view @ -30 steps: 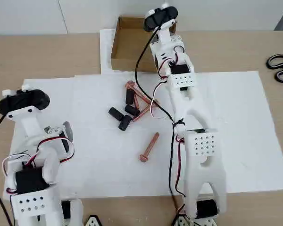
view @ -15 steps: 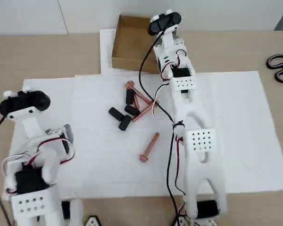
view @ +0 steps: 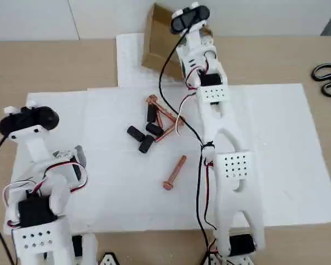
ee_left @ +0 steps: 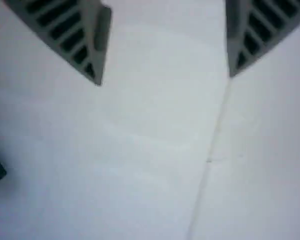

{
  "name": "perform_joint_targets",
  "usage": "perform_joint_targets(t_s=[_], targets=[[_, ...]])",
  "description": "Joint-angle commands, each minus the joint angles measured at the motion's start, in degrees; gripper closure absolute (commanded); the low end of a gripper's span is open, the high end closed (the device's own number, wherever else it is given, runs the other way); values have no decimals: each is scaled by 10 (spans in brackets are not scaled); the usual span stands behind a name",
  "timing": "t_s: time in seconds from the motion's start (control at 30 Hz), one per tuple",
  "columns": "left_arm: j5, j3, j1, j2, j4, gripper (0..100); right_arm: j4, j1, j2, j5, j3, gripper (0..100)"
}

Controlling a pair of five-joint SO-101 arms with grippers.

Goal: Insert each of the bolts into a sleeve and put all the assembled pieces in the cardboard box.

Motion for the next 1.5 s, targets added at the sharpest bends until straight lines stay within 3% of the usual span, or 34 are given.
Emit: perform_joint_targets(t_s=[0.0,0.3,0.5,0.83,1.47], targets=[[-4,-5,-2,-8,-1,844,50,-3,-101,4,-33,867],[-4,-5,-2,-8,-2,844,211,-3,-229,3,-33,868],[-4,-5,-2,-8,-2,842,285,-32,-217,3,-30,868],[-4,-1,-2,-8,2,842,178,-83,-114,-109,-31,868],[-4,-1,-1,-8,3,842,53,-101,37,-106,-33,882]])
